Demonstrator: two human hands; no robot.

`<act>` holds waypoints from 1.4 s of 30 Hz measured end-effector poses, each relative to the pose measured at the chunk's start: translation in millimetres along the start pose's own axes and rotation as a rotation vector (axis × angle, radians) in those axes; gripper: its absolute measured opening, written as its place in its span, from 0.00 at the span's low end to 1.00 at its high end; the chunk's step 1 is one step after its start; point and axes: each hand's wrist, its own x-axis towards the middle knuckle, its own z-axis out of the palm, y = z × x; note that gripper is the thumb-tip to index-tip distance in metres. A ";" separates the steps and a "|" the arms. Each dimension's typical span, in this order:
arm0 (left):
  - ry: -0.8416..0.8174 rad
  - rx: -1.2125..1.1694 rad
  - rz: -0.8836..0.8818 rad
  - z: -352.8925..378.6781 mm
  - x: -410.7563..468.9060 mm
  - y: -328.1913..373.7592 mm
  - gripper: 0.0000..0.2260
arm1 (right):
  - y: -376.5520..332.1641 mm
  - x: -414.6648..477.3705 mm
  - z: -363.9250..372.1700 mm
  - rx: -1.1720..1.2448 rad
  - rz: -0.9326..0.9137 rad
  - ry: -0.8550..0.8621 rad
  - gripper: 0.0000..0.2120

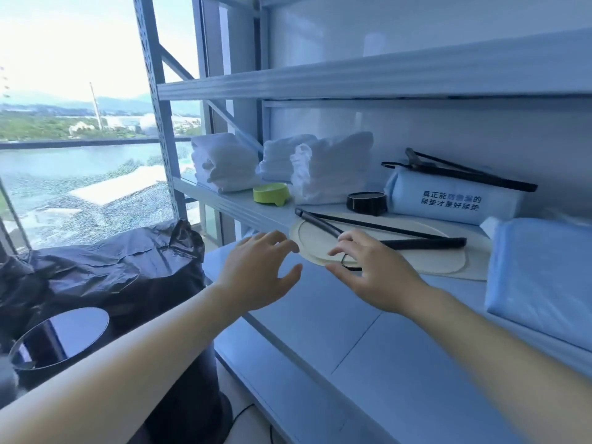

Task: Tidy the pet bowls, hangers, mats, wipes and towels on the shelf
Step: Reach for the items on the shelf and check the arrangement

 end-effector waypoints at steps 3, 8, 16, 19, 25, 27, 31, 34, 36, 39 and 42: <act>0.005 0.024 -0.033 16.3 20.8 -29.3 0.17 | 11.8 52.3 12.2 -0.069 -0.064 -0.068 0.17; 0.023 0.084 -0.077 39.4 63.2 -78.6 0.17 | 36.3 130.0 39.9 -0.051 -0.124 -0.038 0.17; 0.063 0.131 -0.133 62.4 179.5 -147.0 0.19 | 84.7 261.7 75.8 -0.001 -0.179 -0.025 0.17; 0.063 0.144 -0.171 74.7 208.2 -170.5 0.19 | 98.1 303.7 87.0 -0.012 -0.210 -0.037 0.17; 0.026 0.181 -0.240 97.4 229.6 -225.5 0.21 | 99.7 378.3 112.2 -0.010 -0.262 -0.098 0.18; 0.040 0.184 -0.248 98.7 239.3 -243.0 0.22 | 97.0 399.7 120.3 0.021 -0.264 -0.081 0.17; 0.053 0.192 -0.249 104.6 262.8 -279.3 0.22 | 94.8 430.7 140.2 0.014 -0.279 -0.075 0.16; 0.059 0.179 -0.236 113.9 283.8 -306.4 0.22 | 96.7 454.2 150.1 -0.071 -0.264 -0.108 0.17; 0.064 0.156 -0.223 120.3 300.5 -325.5 0.22 | 96.9 474.7 151.1 -0.145 -0.253 -0.115 0.17; 0.084 0.125 -0.204 129.7 324.9 -356.1 0.22 | 94.2 508.6 154.0 -0.208 -0.241 -0.114 0.18; 0.112 0.126 -0.177 138.6 344.9 -387.3 0.22 | 90.2 541.8 167.9 -0.205 -0.220 -0.084 0.18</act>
